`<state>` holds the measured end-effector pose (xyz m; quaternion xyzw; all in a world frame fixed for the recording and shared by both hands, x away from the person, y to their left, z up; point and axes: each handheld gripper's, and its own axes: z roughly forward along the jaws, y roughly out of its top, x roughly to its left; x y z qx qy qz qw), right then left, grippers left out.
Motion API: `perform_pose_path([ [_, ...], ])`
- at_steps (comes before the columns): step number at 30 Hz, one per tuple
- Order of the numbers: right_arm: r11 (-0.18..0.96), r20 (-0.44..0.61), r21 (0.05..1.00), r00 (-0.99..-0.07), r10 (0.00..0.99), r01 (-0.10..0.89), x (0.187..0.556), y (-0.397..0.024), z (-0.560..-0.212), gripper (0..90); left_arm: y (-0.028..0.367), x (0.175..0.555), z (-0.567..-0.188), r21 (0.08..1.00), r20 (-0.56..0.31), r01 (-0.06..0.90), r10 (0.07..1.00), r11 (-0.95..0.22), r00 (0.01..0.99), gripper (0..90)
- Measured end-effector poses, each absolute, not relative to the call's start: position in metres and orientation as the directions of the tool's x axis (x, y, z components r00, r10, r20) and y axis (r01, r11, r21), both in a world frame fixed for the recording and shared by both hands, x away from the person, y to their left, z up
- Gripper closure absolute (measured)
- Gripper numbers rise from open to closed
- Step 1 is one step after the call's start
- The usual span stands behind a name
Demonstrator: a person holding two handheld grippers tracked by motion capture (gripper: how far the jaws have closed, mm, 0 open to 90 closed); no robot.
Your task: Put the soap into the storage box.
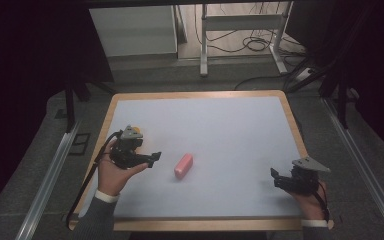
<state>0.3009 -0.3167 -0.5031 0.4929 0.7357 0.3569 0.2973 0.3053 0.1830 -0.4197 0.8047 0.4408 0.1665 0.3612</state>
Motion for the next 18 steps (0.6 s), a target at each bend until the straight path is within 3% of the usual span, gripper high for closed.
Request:
perform_pose_path([
  [18, 0.265, -0.089, 0.815, -0.34, 0.936, 0.516, 0.301, -0.317, -0.505, 9.8, 0.147, 0.315, -0.416, 0.693, -0.023, 0.582, 0.794, -0.425, 0.607, 20.4],
])
